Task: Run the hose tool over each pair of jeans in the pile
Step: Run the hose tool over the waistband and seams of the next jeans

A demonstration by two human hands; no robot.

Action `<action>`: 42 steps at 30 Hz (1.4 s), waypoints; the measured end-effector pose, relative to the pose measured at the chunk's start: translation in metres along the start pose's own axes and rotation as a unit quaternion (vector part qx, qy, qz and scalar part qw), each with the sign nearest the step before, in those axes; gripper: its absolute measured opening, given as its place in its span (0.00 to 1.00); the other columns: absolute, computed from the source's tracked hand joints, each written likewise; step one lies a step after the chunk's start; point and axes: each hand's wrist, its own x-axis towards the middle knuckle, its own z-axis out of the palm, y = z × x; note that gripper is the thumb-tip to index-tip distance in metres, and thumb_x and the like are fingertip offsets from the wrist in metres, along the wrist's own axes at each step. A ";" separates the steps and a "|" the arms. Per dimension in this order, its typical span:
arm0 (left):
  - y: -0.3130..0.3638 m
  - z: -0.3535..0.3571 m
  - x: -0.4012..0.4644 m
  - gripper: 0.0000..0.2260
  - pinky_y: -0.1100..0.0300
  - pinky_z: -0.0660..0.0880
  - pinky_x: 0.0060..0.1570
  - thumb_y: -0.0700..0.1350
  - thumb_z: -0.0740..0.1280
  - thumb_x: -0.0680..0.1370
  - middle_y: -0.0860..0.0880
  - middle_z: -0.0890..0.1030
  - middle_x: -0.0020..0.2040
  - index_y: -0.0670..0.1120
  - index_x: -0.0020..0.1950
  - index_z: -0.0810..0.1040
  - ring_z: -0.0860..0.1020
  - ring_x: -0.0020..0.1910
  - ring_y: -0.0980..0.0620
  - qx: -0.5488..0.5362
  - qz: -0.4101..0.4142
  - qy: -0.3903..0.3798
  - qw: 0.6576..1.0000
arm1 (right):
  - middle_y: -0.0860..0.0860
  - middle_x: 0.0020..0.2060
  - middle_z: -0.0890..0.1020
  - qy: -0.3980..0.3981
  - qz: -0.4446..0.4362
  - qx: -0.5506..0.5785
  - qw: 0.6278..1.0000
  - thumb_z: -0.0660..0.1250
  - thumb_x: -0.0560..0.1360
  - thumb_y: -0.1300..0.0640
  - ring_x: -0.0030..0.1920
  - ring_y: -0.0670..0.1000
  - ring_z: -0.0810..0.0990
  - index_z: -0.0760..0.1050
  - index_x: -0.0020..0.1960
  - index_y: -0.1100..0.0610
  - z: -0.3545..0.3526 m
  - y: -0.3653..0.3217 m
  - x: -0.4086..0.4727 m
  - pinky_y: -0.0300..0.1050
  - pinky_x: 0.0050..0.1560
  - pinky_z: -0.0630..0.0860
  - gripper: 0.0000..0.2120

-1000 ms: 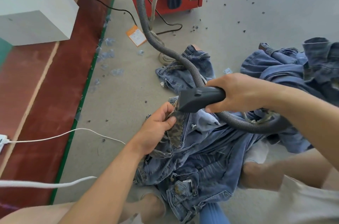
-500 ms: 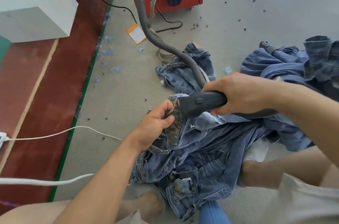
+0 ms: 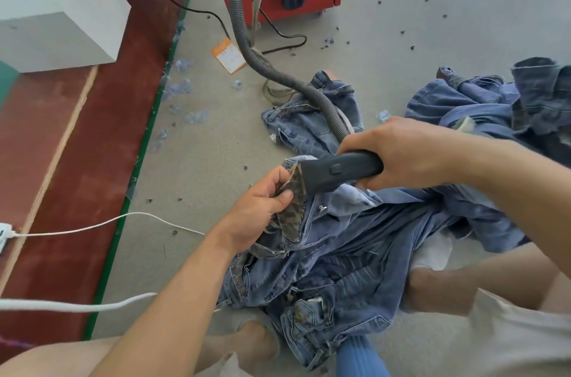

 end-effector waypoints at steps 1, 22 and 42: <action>0.001 0.000 0.000 0.10 0.60 0.73 0.47 0.41 0.62 0.80 0.50 0.76 0.44 0.55 0.47 0.78 0.73 0.43 0.53 0.003 0.001 0.003 1.000 | 0.38 0.35 0.80 0.007 0.008 0.000 1.000 0.73 0.71 0.47 0.40 0.39 0.77 0.75 0.52 0.39 -0.004 0.004 0.000 0.43 0.39 0.74 0.12; 0.010 0.001 -0.003 0.02 0.46 0.70 0.50 0.34 0.59 0.83 0.37 0.71 0.44 0.37 0.52 0.70 0.70 0.44 0.47 0.179 0.016 -0.034 0.983 | 0.47 0.36 0.84 -0.118 0.053 0.120 0.984 0.78 0.71 0.49 0.34 0.50 0.83 0.78 0.51 0.40 -0.021 0.025 0.008 0.41 0.34 0.75 0.13; 0.008 0.000 -0.001 0.07 0.56 0.81 0.44 0.34 0.57 0.85 0.45 0.81 0.46 0.40 0.59 0.73 0.80 0.45 0.47 -0.067 -0.048 0.032 0.996 | 0.40 0.38 0.82 0.002 0.018 0.053 0.998 0.76 0.70 0.49 0.40 0.40 0.79 0.77 0.53 0.41 -0.012 0.015 0.008 0.40 0.38 0.74 0.14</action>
